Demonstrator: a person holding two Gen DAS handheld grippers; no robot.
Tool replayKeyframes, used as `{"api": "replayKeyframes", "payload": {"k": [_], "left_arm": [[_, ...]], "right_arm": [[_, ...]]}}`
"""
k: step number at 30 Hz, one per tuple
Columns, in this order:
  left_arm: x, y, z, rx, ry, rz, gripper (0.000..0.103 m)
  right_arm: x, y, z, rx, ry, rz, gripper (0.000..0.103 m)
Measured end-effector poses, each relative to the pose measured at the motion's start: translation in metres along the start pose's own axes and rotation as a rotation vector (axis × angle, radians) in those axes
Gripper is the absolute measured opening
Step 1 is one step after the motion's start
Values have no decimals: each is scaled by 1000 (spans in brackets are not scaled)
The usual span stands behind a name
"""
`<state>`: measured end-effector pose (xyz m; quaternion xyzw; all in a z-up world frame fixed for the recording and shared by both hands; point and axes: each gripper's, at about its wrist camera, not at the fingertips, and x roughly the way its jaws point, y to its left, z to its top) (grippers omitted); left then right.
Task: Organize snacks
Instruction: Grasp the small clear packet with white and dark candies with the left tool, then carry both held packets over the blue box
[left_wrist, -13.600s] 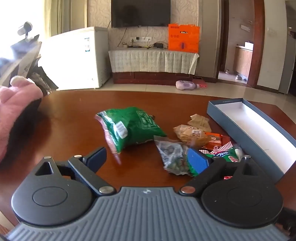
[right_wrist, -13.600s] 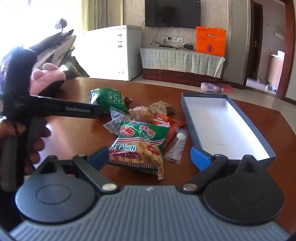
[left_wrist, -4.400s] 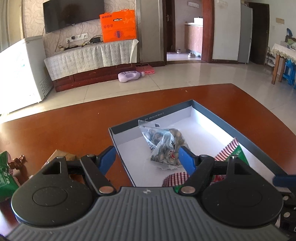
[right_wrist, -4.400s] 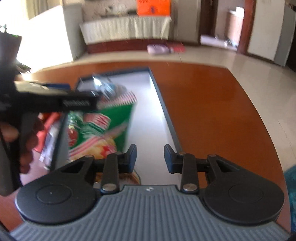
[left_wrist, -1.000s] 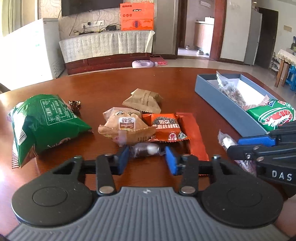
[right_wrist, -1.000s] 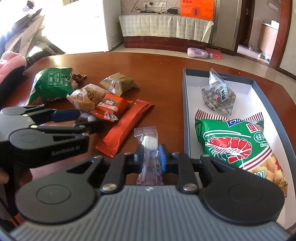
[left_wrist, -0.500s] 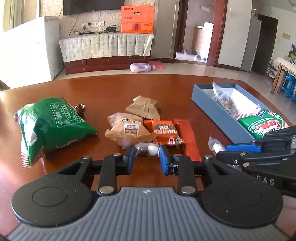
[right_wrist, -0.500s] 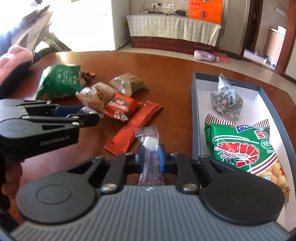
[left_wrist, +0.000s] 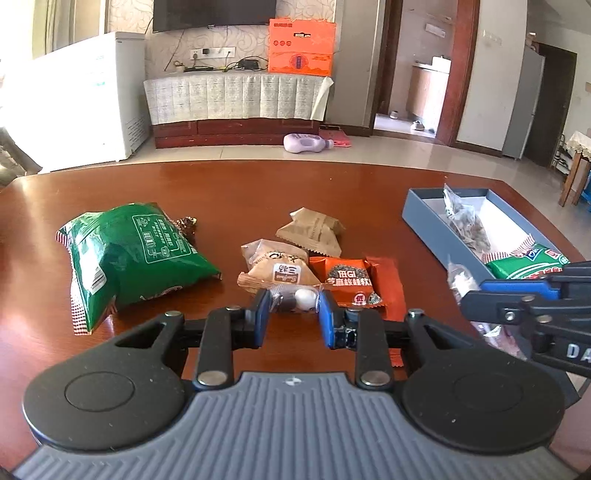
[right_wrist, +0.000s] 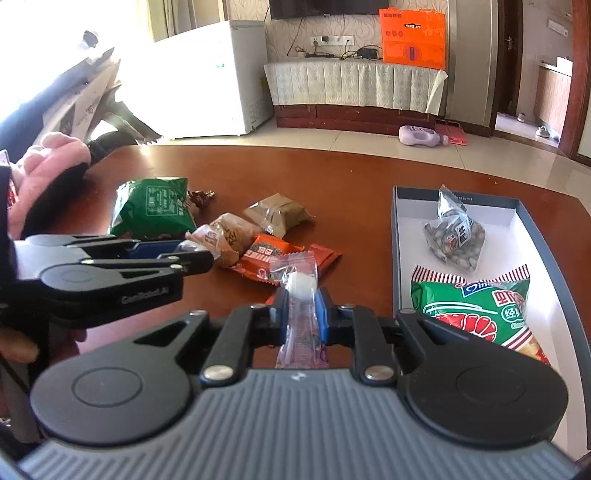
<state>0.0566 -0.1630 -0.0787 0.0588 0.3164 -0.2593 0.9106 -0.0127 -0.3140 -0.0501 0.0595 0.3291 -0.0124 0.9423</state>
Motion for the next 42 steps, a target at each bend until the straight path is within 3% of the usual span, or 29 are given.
{"api": "replayKeyframes", "payload": {"k": [19,42], "left_arm": [[2,-20,8,16,-26,47,33],[4,-42,15,26,-34,38,33]], "right_arm": [[-24,-8,3,0,-55,24,19],[-44,-14,2,-5,-90,38,19]]}}
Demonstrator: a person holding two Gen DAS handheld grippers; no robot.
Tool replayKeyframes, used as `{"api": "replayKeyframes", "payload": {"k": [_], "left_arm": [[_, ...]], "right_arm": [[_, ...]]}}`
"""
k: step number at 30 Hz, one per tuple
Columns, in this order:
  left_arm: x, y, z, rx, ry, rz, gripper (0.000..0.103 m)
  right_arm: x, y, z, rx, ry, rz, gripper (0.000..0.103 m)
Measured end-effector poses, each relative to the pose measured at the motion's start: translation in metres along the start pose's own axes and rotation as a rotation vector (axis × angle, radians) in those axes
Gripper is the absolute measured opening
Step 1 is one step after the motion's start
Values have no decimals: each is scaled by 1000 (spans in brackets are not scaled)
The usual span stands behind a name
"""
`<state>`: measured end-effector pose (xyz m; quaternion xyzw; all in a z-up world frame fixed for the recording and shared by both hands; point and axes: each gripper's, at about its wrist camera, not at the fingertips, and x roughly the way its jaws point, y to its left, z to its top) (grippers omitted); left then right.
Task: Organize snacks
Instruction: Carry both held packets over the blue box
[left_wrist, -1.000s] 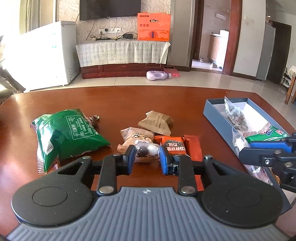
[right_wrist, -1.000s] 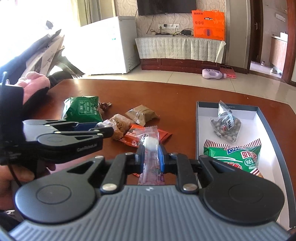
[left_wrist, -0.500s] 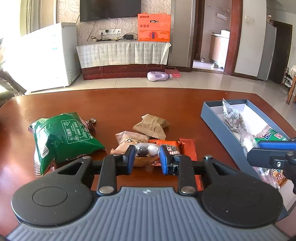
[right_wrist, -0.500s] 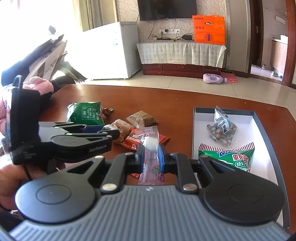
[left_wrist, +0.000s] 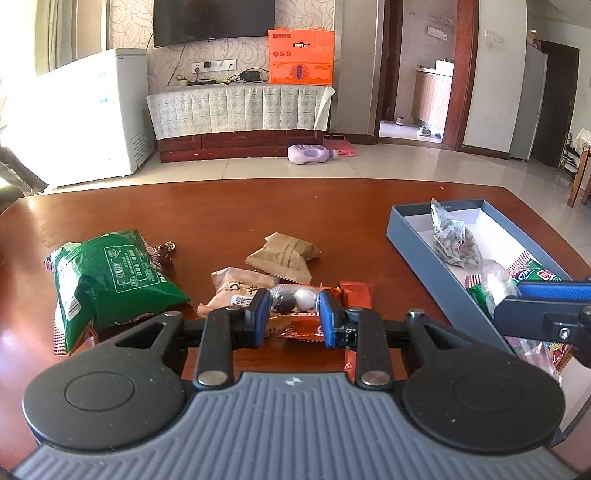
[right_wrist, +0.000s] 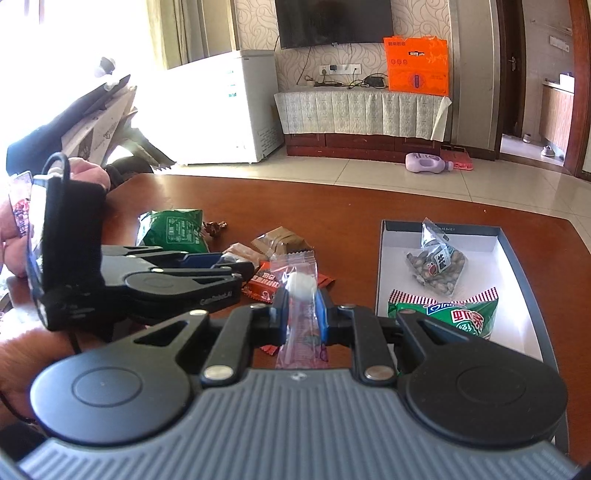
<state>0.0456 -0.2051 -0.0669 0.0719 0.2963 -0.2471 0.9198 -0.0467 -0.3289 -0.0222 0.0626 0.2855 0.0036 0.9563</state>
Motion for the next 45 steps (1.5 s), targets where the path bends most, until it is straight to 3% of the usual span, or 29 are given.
{"api": "replayKeyframes", "payload": {"k": [45], "left_arm": [[-1,-60,16,30,-43,-72,34]], "right_arm": [[-36,-29,1,38,-74,-31,19]]}}
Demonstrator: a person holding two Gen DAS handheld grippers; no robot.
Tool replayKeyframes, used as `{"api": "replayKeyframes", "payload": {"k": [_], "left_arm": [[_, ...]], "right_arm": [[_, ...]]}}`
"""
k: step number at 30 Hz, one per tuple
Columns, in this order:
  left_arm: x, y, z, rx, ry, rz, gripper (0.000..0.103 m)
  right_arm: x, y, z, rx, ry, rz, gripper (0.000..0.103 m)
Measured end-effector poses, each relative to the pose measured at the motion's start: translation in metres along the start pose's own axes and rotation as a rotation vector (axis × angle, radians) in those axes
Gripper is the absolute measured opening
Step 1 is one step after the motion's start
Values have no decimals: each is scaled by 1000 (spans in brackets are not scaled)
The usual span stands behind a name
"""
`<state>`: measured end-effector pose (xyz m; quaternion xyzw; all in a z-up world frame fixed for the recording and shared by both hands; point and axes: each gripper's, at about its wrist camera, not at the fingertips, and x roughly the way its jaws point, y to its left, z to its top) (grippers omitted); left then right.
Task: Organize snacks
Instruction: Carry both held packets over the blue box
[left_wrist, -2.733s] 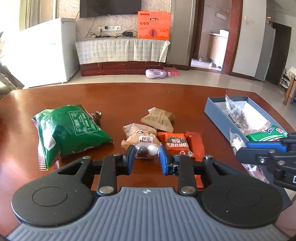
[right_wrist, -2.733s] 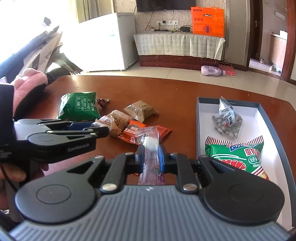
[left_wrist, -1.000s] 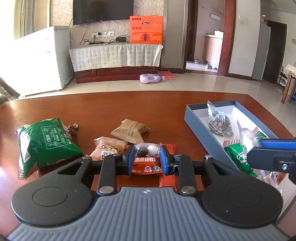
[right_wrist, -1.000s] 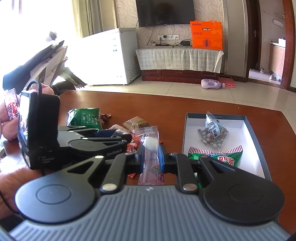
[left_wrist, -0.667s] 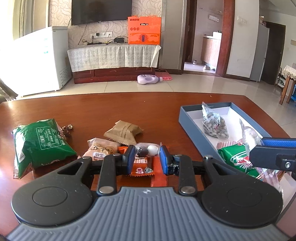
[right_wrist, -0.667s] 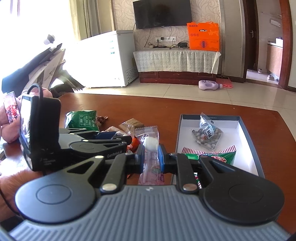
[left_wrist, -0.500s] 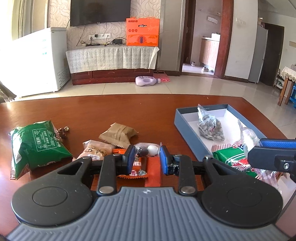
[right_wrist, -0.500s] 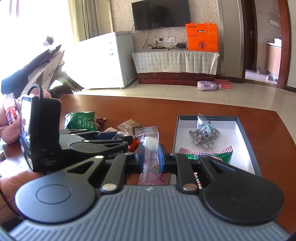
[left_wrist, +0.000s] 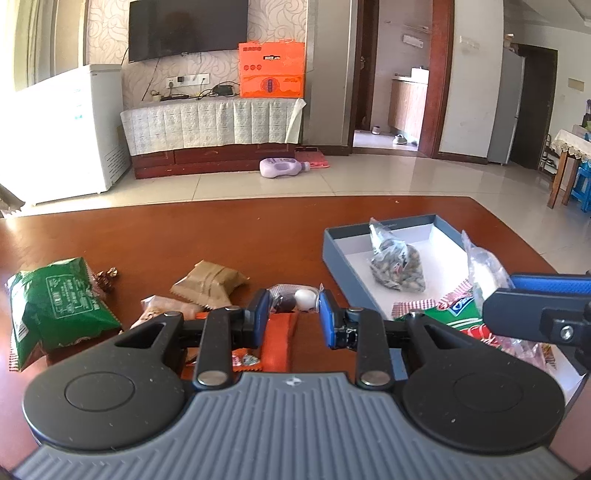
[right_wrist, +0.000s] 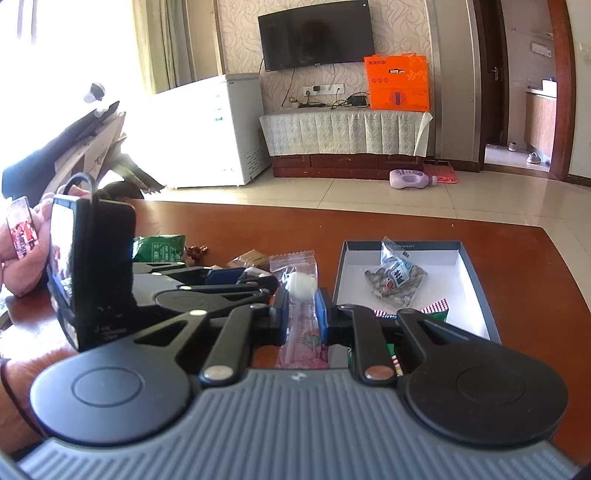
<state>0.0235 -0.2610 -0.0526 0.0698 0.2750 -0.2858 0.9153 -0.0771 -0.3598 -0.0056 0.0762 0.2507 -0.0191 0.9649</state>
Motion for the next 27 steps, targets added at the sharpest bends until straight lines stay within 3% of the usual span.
{"api": "replayKeyframes", "payload": {"k": [27], "left_arm": [[33,-45,37,-1,-45,-113,34]], "right_arm": [[-8,-30,2,65,-43,-108,19]]}}
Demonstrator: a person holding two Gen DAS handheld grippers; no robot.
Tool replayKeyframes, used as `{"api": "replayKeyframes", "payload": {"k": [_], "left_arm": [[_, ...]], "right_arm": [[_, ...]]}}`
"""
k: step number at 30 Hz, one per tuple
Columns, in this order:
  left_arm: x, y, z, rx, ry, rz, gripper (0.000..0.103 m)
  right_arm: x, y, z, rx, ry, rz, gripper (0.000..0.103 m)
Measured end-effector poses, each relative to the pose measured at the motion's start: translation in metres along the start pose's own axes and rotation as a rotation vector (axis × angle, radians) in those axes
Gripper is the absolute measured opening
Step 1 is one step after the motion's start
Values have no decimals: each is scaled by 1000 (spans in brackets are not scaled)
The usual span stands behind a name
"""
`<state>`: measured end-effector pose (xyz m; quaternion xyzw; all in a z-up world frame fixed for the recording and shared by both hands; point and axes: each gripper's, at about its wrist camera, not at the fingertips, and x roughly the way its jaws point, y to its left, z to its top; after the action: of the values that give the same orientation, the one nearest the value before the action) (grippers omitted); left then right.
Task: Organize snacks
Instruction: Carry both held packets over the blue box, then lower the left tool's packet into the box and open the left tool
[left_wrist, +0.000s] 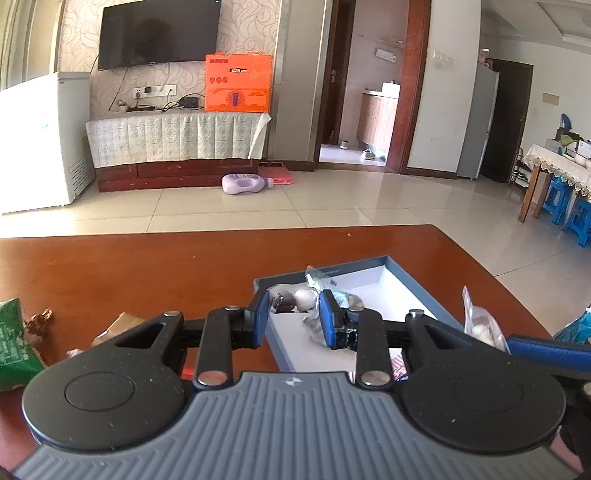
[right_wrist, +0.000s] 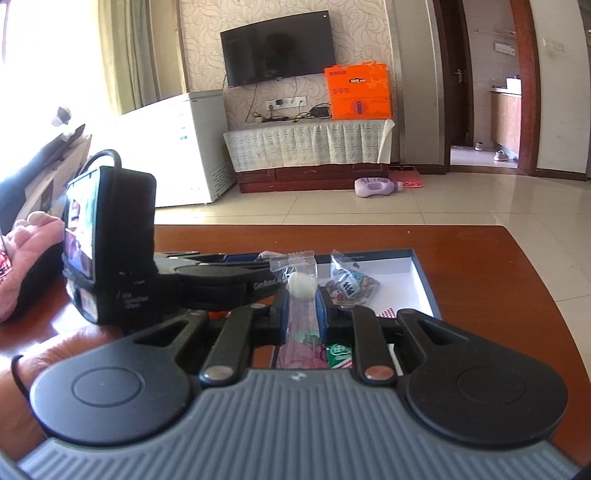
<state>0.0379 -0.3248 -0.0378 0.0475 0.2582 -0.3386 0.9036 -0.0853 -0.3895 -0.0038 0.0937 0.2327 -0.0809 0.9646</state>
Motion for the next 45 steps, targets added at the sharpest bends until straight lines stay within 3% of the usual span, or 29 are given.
{"api": "replayKeyframes", "payload": {"k": [27,45], "left_arm": [[57,-39,12,17,17,-66,34],[92,-51,8,51,68,-54,34]], "right_arm": [[-6,-21,-6,27,20,-94,19],[-9,-20,-6,36,24,-97,19]]}}
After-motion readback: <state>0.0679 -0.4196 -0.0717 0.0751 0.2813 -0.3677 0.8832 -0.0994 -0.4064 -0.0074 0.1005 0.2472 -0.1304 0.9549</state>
